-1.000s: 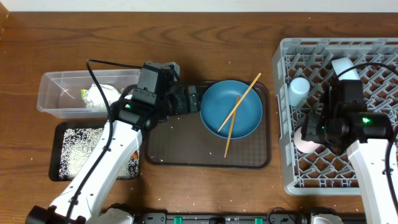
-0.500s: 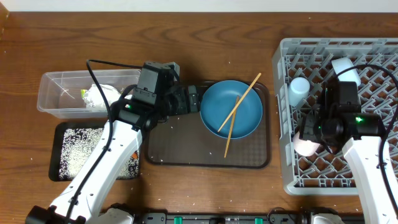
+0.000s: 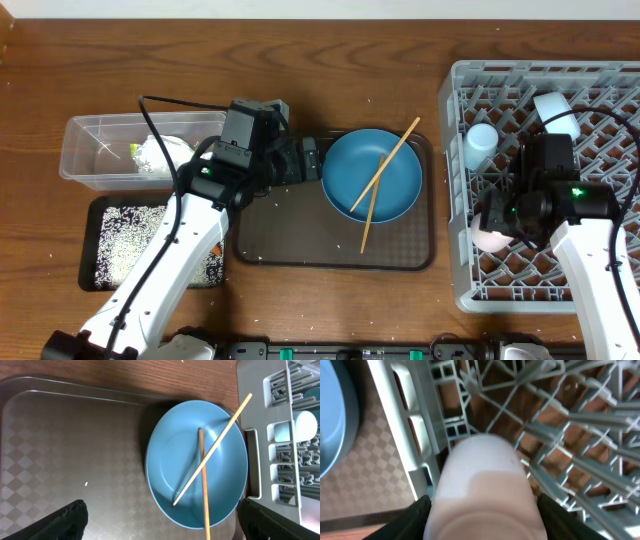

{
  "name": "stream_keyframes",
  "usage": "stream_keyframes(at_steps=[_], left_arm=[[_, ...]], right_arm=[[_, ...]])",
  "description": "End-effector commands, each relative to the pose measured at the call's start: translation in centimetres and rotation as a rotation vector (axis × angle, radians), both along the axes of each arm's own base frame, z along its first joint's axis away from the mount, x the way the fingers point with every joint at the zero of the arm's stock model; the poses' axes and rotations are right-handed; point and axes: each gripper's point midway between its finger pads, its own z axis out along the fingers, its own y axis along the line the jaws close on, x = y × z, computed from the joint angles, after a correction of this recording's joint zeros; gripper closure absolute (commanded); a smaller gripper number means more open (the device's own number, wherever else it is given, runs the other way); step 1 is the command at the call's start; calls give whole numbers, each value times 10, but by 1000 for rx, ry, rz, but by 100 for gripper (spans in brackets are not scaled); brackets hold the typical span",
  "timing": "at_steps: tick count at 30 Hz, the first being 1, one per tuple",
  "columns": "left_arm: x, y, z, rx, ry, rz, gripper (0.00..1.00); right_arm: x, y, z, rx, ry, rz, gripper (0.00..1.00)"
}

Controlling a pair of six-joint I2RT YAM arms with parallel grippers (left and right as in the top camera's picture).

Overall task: Sort waste into correct bins and load items into the dishwasher rack
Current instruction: 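Lower the pink cup into the rack with the right gripper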

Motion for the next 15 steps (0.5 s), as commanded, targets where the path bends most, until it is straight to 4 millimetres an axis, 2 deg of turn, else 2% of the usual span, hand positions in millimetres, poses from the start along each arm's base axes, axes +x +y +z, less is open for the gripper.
stream_keyframes(at_steps=[1,15], left_arm=[[2,1,9,9,-30,2,2],[2,1,9,9,-30,2,2]], right_arm=[[-3,1,0,9,10,-5,34],[-4,1,-1,9,16,-5,31]])
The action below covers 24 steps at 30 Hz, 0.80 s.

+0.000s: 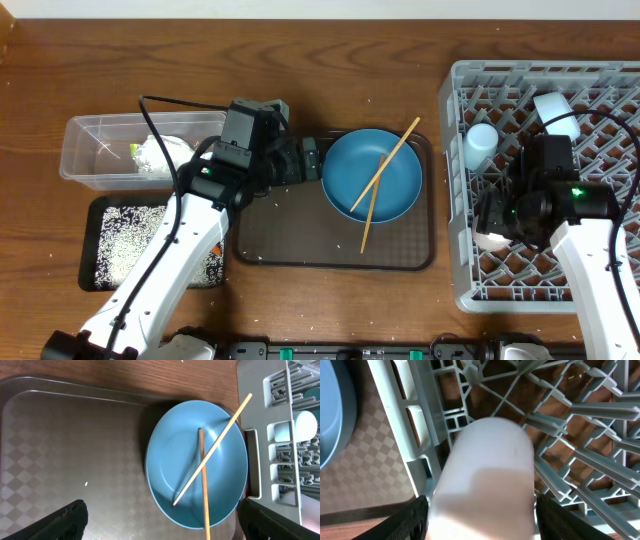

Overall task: Sort waste into correct bins and load items into the dishwasher rack
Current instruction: 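Lower the pink cup into the rack with the right gripper, then open the right gripper and release the pink cup in the rack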

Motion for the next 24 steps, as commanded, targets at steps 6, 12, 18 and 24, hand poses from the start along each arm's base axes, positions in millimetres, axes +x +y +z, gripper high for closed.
stream_keyframes(at_steps=[6,12,18,24], left_arm=[[2,1,9,9,-30,2,2],[2,1,9,9,-30,2,2],[3,4,8,20,-34,10,2],[3,3,8,19,-34,10,2]], right_arm=[[-2,0,-1,5,6,-8,22],[-1,0,0,5,5,-7,10],[8,-12,18,-63,-38,-25,2],[0,-36,39,-195,-13,-75,2]])
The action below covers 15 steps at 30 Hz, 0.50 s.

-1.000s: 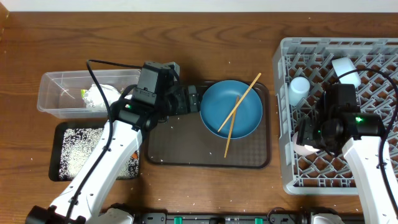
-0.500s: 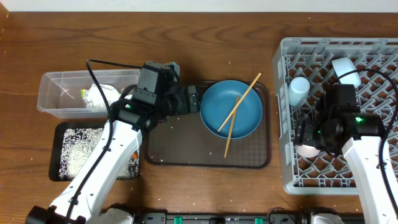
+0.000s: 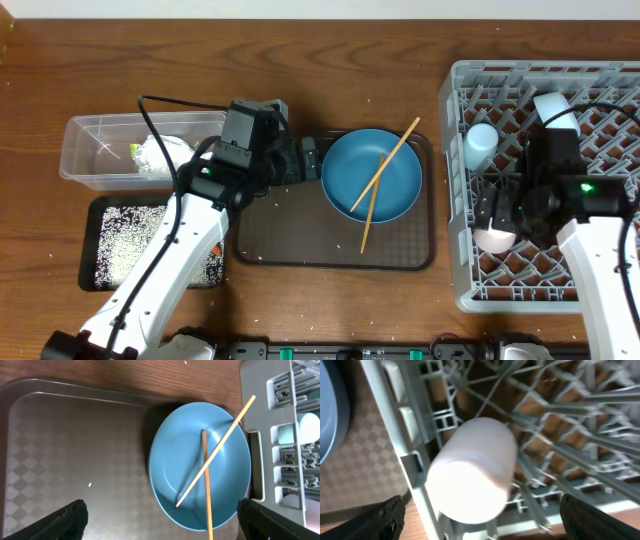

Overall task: Sort waste into correct bins and load items into the dishwasher rack
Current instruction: 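Open the right gripper and release the pink cup in the rack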

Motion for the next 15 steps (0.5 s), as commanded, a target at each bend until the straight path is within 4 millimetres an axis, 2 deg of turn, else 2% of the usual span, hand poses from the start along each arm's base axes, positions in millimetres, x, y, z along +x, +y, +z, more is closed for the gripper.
stream_keyframes(at_steps=[1,2,4,7,8,10,11,12,13,15], left_arm=[[2,1,9,6,-29,-1,2],[2,1,9,6,-29,-1,2],[2,1,9,6,-29,-1,2],[2,1,9,6,-29,-1,2],[2,1,9,6,-29,-1,2],[2,1,9,6,-29,-1,2],[2,1,9,6,-29,-1,2],[2,1,9,6,-29,-1,2],[2,1,9,6,-29,-1,2],[2,1,9,6,-29,-1,2]], right_arm=[[0,-24,15,-128,-17,-68,1],[1,-22,14,-118,-19,-65,1],[3,-6,12,-29,-21,-27,2],[2,6,10,37,-16,8,13],[2,6,10,37,-16,8,23],[2,5,10,30,-16,6,52],[2,4,10,24,-15,5,71],[1,2,10,17,-12,1,82],[1,1,9,10,-9,-3,87],[-1,-1,6,2,-4,-28,88]])
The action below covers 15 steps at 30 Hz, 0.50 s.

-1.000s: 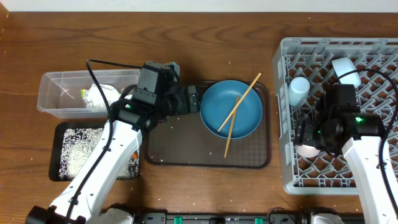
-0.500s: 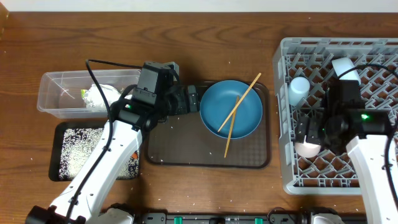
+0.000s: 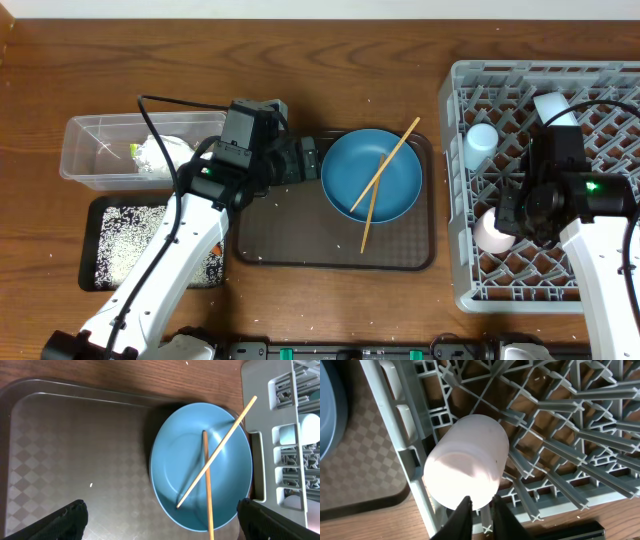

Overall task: Sort waste into correct bins and load items into the dishwasher rack
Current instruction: 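Open the right gripper and release the pink cup in the rack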

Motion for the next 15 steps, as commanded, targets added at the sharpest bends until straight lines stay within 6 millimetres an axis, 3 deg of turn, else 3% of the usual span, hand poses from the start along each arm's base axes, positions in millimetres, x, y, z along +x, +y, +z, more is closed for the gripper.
stream_keyframes(at_steps=[1,15], left_arm=[[2,0,9,3,-28,-3,2],[2,0,9,3,-28,-3,2]], right_arm=[[1,-3,0,-7,-9,-36,89],[-7,-2,-60,14,12,-129,99]])
